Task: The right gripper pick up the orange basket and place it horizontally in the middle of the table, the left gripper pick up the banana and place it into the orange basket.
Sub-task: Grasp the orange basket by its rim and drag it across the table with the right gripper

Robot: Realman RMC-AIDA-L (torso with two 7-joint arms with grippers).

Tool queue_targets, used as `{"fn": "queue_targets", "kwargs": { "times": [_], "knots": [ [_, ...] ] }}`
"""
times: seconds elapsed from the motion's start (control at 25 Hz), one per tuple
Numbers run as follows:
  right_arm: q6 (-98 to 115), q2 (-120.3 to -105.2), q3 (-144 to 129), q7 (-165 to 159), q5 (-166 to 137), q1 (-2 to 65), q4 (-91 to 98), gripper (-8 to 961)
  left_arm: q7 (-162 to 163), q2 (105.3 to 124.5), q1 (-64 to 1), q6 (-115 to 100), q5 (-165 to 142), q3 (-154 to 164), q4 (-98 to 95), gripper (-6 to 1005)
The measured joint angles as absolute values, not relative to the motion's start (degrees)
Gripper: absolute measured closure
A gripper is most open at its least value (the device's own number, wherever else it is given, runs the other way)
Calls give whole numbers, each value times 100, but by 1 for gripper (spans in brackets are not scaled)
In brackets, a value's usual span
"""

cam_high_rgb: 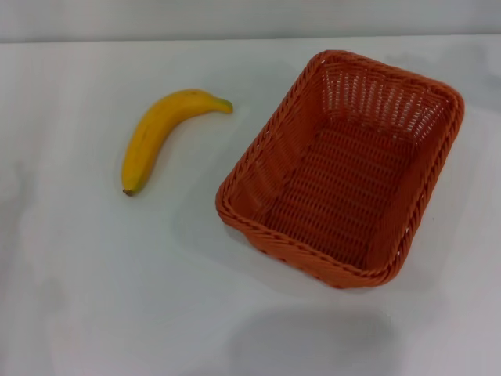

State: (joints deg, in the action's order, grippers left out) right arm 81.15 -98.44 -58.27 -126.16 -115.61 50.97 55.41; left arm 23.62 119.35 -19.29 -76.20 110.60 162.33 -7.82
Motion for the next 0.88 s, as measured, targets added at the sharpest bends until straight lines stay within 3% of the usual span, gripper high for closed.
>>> {"fn": "queue_targets", "kwargs": {
  "times": [0.12, 0.44, 0.48, 0.52, 0.6, 0.88],
  "knots": [
    [8324, -9927, -5849, -13031, -12631, 5595, 5498, 80, 2364, 11934, -1965, -7620, 11058, 16252, -780, 112],
    [8563, -10564, -5799, -13574, -14944, 6653, 4824, 81, 2409, 11934, -2093, -7619, 10923, 16269, -775, 112],
    [8563, -10564, -5799, -13574, -14944, 6653, 4824, 82, 2409, 11934, -2093, -7619, 10923, 16269, -775, 112],
    [8362, -10768, -5798, -13585, -15369, 6899, 4508, 82, 2467, 11931, -2067, -7616, 10916, 16269, -740, 112],
    [8218, -10897, -5796, -13595, -15590, 7012, 4304, 83, 2483, 11930, -2060, -7601, 10918, 16268, -730, 112],
    [7774, -11126, -5792, -13606, -15915, 7131, 3911, 93, 2487, 11929, -2041, -7543, 10896, 16268, -733, 112]
  ]
}}
